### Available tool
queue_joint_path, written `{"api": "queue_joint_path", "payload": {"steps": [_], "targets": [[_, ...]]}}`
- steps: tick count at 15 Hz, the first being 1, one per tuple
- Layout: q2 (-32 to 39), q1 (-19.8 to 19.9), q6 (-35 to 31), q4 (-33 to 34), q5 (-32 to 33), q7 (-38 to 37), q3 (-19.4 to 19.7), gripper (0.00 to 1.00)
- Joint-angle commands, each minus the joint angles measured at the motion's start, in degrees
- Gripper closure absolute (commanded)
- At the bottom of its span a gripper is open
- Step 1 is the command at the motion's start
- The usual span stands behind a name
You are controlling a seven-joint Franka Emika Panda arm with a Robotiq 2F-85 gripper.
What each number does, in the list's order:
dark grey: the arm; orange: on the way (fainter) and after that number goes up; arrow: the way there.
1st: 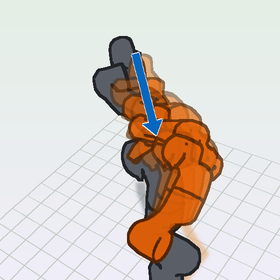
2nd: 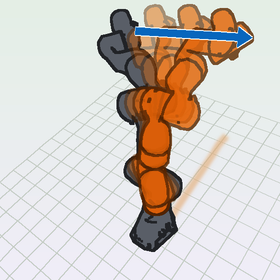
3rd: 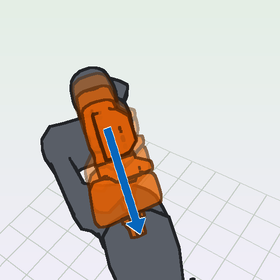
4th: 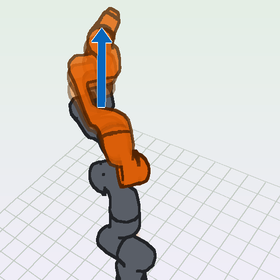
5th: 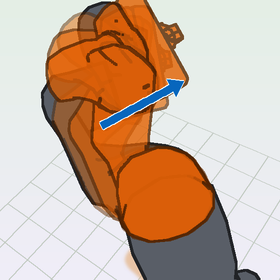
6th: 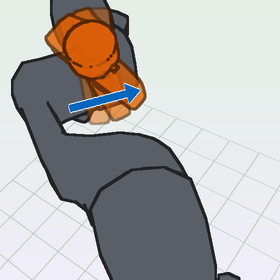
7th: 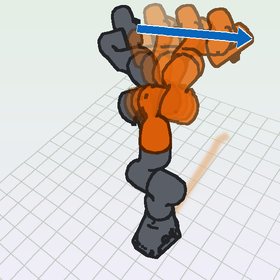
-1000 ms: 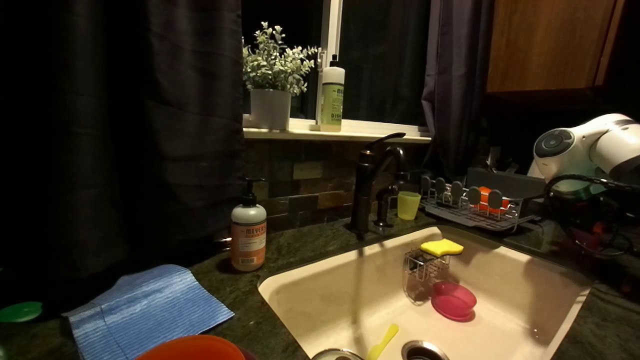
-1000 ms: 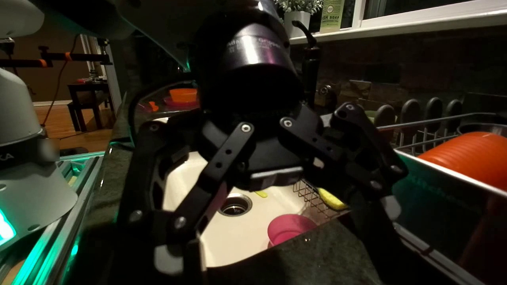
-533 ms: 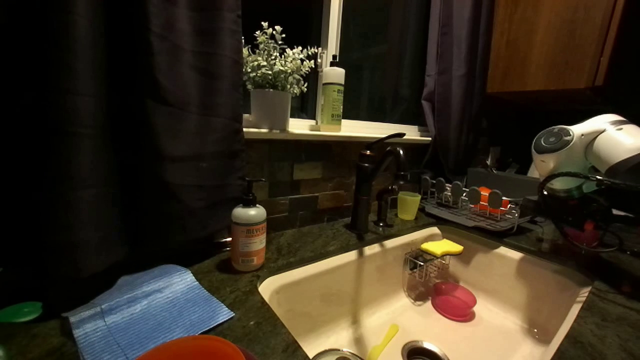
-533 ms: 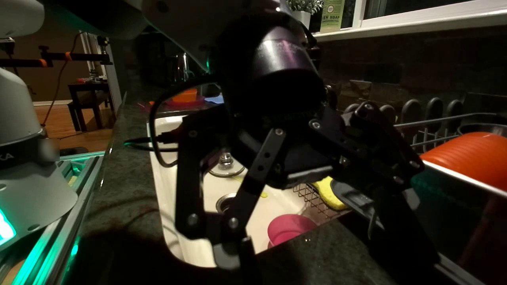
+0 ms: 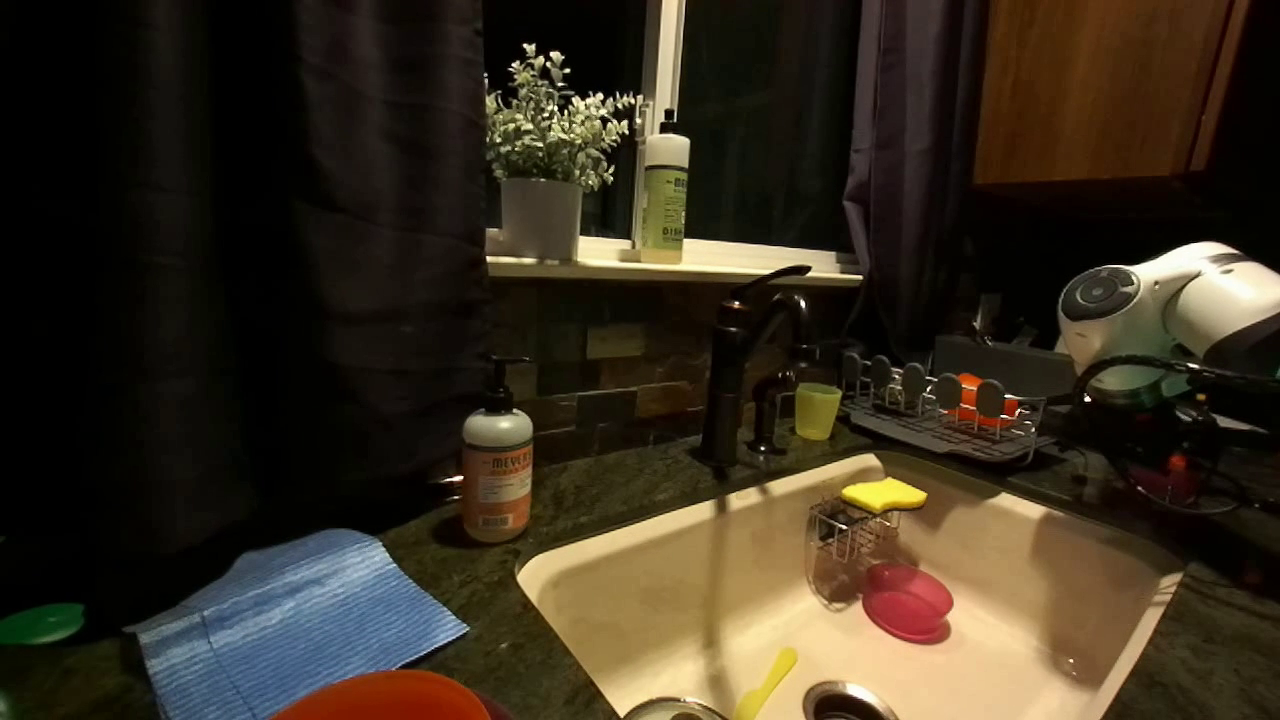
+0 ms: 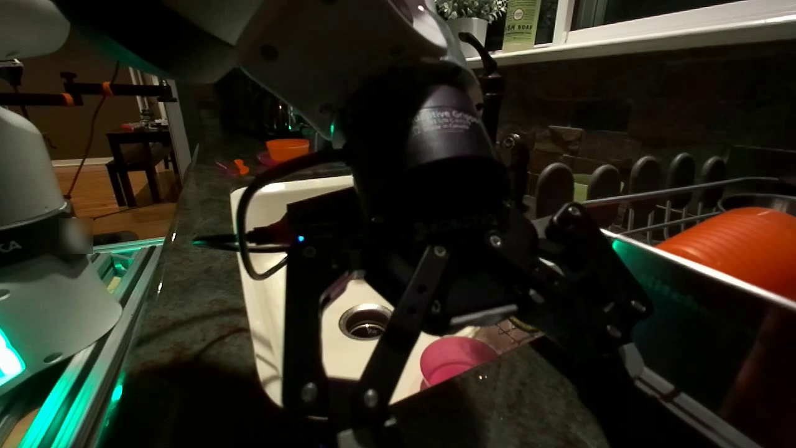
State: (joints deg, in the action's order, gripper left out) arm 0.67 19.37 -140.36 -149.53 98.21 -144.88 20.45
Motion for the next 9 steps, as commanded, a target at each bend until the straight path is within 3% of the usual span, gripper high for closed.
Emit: {"api": "queue_joint_path", "payload": {"steps": [1,4,9], "targets": [[2.7,1.1,-1.5,1.0,-0.3,1.2,0.4,0.34],[3.9,1.6,-1.5,1.4,-0.3,1.1,0.4,0.58],[3.4,1.7,-1.0,1.6,-2.2,1.2,-0.1,0.6]]}}
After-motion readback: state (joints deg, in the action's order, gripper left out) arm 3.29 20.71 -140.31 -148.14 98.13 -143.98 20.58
